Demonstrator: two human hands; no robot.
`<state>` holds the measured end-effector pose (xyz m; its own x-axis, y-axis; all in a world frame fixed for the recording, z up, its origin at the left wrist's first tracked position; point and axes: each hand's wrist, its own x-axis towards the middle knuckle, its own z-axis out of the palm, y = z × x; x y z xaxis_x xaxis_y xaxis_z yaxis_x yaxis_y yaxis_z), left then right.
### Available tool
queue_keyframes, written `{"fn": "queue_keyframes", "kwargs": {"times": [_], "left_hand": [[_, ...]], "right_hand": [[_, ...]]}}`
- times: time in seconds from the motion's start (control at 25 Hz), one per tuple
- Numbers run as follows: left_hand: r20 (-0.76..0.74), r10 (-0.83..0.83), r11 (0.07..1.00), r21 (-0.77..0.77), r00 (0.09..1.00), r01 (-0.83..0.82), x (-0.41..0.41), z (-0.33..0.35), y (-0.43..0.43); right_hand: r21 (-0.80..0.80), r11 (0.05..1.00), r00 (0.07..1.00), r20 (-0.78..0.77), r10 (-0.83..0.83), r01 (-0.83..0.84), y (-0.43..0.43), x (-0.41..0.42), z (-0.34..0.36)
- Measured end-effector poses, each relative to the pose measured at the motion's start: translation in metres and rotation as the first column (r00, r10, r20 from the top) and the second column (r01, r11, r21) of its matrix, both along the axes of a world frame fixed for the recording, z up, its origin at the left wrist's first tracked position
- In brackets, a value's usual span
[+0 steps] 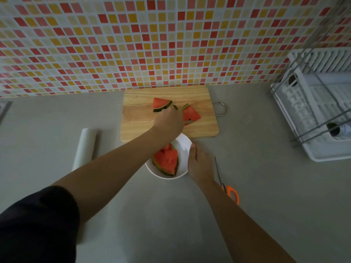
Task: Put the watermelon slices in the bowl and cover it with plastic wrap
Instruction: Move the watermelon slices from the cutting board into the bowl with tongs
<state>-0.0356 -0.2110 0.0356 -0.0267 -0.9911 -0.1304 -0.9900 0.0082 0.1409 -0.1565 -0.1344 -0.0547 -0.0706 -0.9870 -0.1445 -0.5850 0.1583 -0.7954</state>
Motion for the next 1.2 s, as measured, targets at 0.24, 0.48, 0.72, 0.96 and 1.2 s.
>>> {"fn": "queue_keyframes", "kwargs": {"times": [0.24,0.48,0.72,0.96,1.2], "left_hand": [[-0.206,0.156,0.987,0.065,0.966,-0.145,0.025,-0.001,-0.016],[-0.509,0.369,0.929,0.180,0.778,-0.323,0.047,-0.015,-0.020],[-0.666,0.664,0.742,0.533,0.339,-0.406,0.066,-0.027,-0.032],[-0.657,0.725,0.681,0.641,0.206,-0.354,0.070,-0.031,-0.038],[-0.655,0.752,0.645,0.712,0.068,-0.279,0.070,-0.039,-0.034]], "right_hand": [[-0.004,1.000,1.000,-0.014,0.012,-0.012,0.000,-0.001,-0.001],[0.011,0.999,0.999,-0.008,0.035,-0.034,0.000,-0.002,0.000],[0.019,0.999,0.999,-0.014,0.035,-0.035,-0.001,-0.001,0.000],[-0.035,0.999,0.999,-0.013,0.029,-0.030,0.000,-0.002,0.000],[-0.049,0.998,0.999,-0.033,0.042,-0.043,0.000,-0.001,-0.001]]}}
